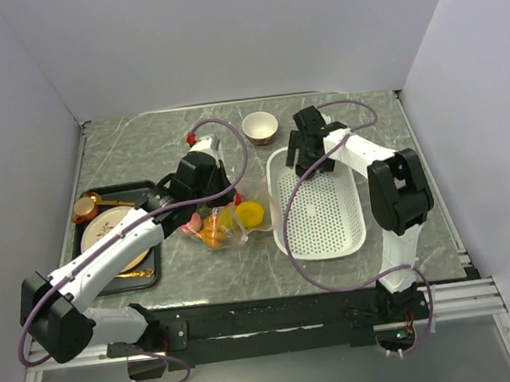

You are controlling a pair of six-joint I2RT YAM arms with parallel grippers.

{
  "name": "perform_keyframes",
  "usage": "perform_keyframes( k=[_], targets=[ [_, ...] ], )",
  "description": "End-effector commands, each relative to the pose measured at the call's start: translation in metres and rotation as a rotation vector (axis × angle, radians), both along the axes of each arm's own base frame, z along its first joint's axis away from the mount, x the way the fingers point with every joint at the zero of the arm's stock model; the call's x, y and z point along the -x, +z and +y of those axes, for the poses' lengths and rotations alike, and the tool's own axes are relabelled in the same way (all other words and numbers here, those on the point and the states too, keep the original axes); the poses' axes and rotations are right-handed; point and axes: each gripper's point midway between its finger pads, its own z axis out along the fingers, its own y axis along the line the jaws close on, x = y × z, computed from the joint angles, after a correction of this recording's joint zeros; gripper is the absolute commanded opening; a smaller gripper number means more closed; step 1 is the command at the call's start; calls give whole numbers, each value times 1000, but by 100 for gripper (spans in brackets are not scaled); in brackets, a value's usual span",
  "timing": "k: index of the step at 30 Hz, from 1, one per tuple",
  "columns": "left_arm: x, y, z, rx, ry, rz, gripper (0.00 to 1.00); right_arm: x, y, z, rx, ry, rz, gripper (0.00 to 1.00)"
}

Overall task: Place the food in the zip-top bag and seal the zipper
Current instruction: Pick up the fake fruit from the bin.

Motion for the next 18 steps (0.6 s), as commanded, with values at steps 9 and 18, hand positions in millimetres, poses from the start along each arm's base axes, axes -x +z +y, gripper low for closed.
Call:
perform_keyframes(
  k=[9, 18],
  targets=[
    [-5, 15, -8, 34, -14, -14, 1, -14, -2, -6, 42, -3, -19, 61],
    [-4, 11, -7, 33, -8, -7, 1, 2, 20, -1, -13, 24, -41, 25]
  ],
)
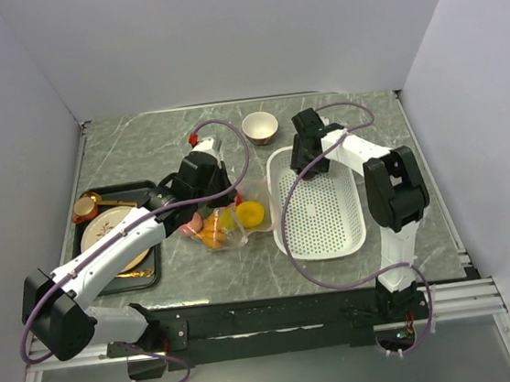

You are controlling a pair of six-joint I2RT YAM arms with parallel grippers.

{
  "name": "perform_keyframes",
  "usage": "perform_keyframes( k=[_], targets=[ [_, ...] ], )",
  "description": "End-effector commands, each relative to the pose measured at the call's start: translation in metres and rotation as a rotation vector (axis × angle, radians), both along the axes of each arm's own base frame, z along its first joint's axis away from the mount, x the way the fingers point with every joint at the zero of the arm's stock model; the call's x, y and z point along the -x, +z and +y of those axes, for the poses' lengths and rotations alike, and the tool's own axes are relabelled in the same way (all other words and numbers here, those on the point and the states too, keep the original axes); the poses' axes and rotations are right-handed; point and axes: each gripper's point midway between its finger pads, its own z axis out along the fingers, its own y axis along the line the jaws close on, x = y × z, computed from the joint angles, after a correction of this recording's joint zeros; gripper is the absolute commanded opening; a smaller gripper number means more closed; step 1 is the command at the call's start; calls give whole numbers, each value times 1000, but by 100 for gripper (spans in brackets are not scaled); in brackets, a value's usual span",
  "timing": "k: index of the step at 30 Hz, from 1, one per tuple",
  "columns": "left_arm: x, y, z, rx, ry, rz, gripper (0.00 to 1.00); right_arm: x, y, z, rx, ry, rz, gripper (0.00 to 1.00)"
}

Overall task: Place the food in the zip-top bag and seal the zipper
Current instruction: Pick up the fake fruit from the bin, then place the fake fruit in the zipper food storage bag.

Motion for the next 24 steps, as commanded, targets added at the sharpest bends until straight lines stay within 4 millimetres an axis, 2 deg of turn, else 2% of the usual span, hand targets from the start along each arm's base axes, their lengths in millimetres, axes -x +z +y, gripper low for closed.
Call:
perform_keyframes(
  k=[1, 2, 3, 5, 6, 8, 9, 11, 12, 17, 21, 24],
  targets=[
    [-5, 18, -4, 39, 6, -29, 1, 7, 39, 3, -41, 16, -77, 24],
    [-5, 18, -4, 41, 7, -30, 1, 14, 40, 4, -47, 24, -77, 23],
    [-5, 19, -5, 47, 4, -29, 1, 18, 56, 4, -64, 27, -108, 22],
    [-5, 20, -8, 55, -5, -30, 1, 32, 61, 10, -95, 50, -113, 22],
    [-6, 21, -9, 61, -7, -33, 1, 37, 78, 11, -118, 51, -148, 22],
    [-7, 20, -11, 62, -13, -32, 1, 52, 83, 19, -160, 80, -147, 22],
    [-7, 21, -12, 65, -16, -33, 1, 58, 99, 22, -196, 85, -182, 22],
    [-9, 21, -14, 69, -17, -32, 1, 71, 104, 33, -243, 116, -194, 22],
    [-8, 19, -15, 69, -21, -27, 1, 78, 117, 41, -296, 135, -212, 22],
    [-13, 19, -24, 88, -32, -24, 1, 109, 135, 74, -398, 232, -227, 19],
    [-19, 22, -32, 88, -48, -23, 1, 130, 154, 92, -439, 302, -249, 19],
    [-22, 26, -37, 96, -58, -29, 1, 140, 162, 96, -458, 318, -271, 21]
  ],
)
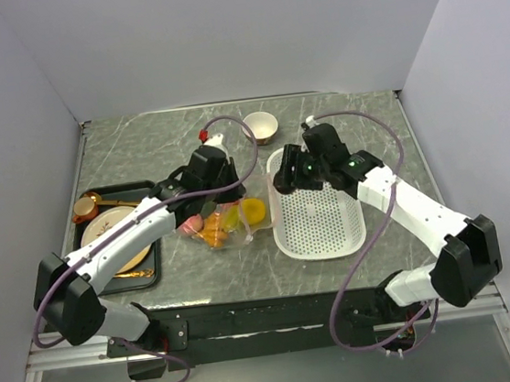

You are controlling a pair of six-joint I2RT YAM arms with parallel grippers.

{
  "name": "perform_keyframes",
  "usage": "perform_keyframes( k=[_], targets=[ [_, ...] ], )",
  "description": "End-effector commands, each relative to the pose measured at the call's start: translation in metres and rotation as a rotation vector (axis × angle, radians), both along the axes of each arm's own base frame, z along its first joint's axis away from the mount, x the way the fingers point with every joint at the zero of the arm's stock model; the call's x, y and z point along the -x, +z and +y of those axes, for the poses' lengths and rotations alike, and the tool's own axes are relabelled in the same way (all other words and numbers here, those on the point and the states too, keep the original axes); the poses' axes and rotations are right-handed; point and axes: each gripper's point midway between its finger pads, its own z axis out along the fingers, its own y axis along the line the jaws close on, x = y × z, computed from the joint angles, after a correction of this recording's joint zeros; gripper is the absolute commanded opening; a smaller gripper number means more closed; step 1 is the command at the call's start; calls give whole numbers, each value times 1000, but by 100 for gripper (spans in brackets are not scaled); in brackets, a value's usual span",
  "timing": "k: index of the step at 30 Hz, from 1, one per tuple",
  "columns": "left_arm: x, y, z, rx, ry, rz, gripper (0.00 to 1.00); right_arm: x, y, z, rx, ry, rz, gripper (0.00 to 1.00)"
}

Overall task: Place the food in the zip-top bag and seal the zipper
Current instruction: Place the fake fruit in the zipper food storage bag.

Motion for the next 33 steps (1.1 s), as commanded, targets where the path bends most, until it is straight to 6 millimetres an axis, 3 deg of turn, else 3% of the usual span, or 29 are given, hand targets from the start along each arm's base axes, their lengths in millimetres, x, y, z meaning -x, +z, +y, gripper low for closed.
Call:
perform_keyframes(
  k=[1, 10, 13, 18, 22, 29, 33],
  targets=[
    [-13, 36, -16, 84, -23, -75, 1, 17, 26, 12, -82, 32, -63, 22],
    [-17, 43, -27, 105, -47, -71, 1, 22, 14, 40, -126, 110, -17, 23],
    [-15, 43, -24, 100, -46, -71, 1, 19, 15, 59, -153, 143, -14, 24],
    [-13, 46, -18, 94, -34, -83, 1, 14, 0, 87, -142, 179, 20, 25],
    [-11, 53, -12, 96, -16, -99, 1, 7, 6, 100, -161, 198, 8, 28],
    [-10, 68, -4, 110, 9, -138, 1, -2, 17, 108, -185, 205, -21, 53],
    [-10, 73, 0, 110, 21, -150, 1, -4, 16, 103, -171, 171, -25, 86]
  ],
)
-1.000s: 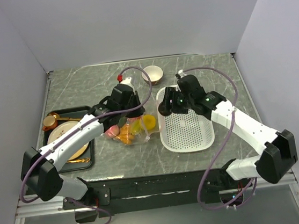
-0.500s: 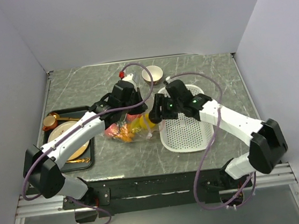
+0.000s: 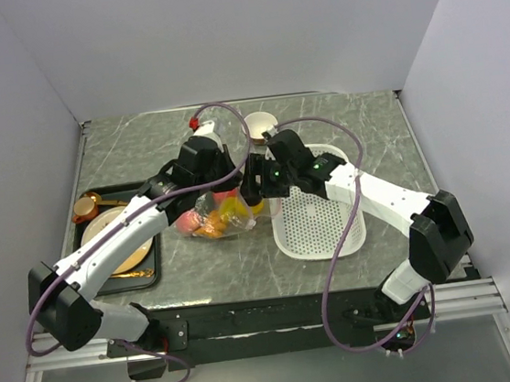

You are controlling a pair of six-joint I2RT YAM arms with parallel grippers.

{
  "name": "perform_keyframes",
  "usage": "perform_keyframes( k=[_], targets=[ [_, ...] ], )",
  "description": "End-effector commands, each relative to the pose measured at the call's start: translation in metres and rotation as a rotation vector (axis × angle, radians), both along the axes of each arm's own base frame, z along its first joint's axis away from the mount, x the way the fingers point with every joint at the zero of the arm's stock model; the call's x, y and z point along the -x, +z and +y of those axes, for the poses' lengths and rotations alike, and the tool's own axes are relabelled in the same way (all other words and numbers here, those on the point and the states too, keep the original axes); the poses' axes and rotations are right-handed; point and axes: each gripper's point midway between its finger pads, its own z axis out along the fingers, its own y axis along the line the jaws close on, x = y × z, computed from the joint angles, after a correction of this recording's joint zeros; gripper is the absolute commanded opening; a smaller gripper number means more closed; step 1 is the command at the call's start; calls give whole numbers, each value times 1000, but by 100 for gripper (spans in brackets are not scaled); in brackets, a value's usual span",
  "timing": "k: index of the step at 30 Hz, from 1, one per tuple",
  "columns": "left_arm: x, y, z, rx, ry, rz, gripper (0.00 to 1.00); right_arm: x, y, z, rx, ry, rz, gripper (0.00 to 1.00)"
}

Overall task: Place the food in the zip-top bag and seal the zipper
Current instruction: Place the fake fruit in the zipper food storage bag, then adjust the zipper food storage bag at the center of the board.

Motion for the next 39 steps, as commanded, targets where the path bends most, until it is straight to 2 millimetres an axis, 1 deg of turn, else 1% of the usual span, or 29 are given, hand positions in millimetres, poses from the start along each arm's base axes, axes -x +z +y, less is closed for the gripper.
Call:
perform_keyframes(
  k=[1, 2, 4, 6, 7, 8, 10, 11, 13, 14, 15, 17, 18, 19, 21, 22, 23, 24, 25, 26, 28, 30, 32, 33, 34, 36, 37, 39],
  targets=[
    [0, 28, 0, 50, 1, -66, 1, -13, 26, 7, -55, -26, -78, 91],
    [1, 30, 2, 53, 4, -70, 1, -14, 33, 5, -71, -32, -98, 99],
    [2, 30, 3, 57, 10, -73, 1, -14, 33, -2, -57, -67, -113, 100],
    [1, 32, 6, 60, 19, -81, 1, -15, 39, -11, -51, -93, -133, 100],
    [2, 31, 6, 58, 21, -78, 1, -17, 38, -17, -41, -115, -140, 100],
    [1, 31, 7, 57, 27, -78, 1, -18, 46, -23, -52, -129, -162, 100],
    [1, 31, 8, 57, 33, -78, 1, -21, 45, -36, -27, -177, -169, 100],
    [0, 31, 11, 52, 45, -82, 1, -19, 47, -43, -18, -194, -174, 100],
    [1, 35, 16, 58, 66, -93, 1, -21, 44, -59, 4, -239, -177, 100],
    [0, 37, 19, 62, 81, -104, 1, -21, 48, -67, 7, -263, -191, 100],
    [-1, 45, 26, 68, 111, -126, 1, -23, 48, -75, 13, -289, -195, 100],
    [0, 49, 32, 79, 134, -142, 1, -20, 48, -85, 18, -315, -206, 100],
    [0, 54, 36, 93, 141, -162, 1, -21, 45, -91, 25, -327, -198, 100],
    [0, 56, 37, 96, 144, -166, 1, -19, 42, -93, 34, -325, -190, 99],
    [0, 54, 39, 90, 146, -153, 1, -17, 35, -89, 39, -293, -166, 95],
    [0, 53, 37, 89, 140, -148, 1, -17, 28, -87, 54, -279, -151, 87],
    [0, 50, 36, 88, 137, -140, 1, -12, 24, -79, 32, -235, -125, 81],
    [0, 50, 35, 93, 135, -136, 1, -10, 18, -77, 33, -219, -110, 76],
    [1, 49, 33, 97, 126, -132, 1, -10, 12, -73, 32, -212, -91, 64],
    [1, 48, 32, 99, 123, -129, 1, -9, 8, -70, 27, -200, -81, 55],
    [2, 48, 31, 107, 119, -129, 1, -6, 1, -65, 19, -180, -58, 42],
    [2, 49, 31, 106, 118, -129, 1, -3, -5, -64, 23, -174, -49, 42],
    [2, 49, 33, 99, 123, -129, 1, -1, -2, -65, 12, -187, -56, 43],
    [1, 47, 33, 95, 124, -126, 1, 1, -5, -66, 13, -190, -53, 44],
    [1, 48, 33, 98, 124, -128, 1, 0, 0, -68, 3, -201, -71, 46],
    [1, 47, 32, 97, 124, -125, 1, 2, 2, -71, 0, -213, -80, 49],
    [2, 47, 33, 98, 124, -126, 1, 4, 6, -71, -7, -207, -95, 53],
    [2, 46, 32, 99, 120, -121, 1, 5, 9, -70, -8, -181, -103, 56]
  ],
)
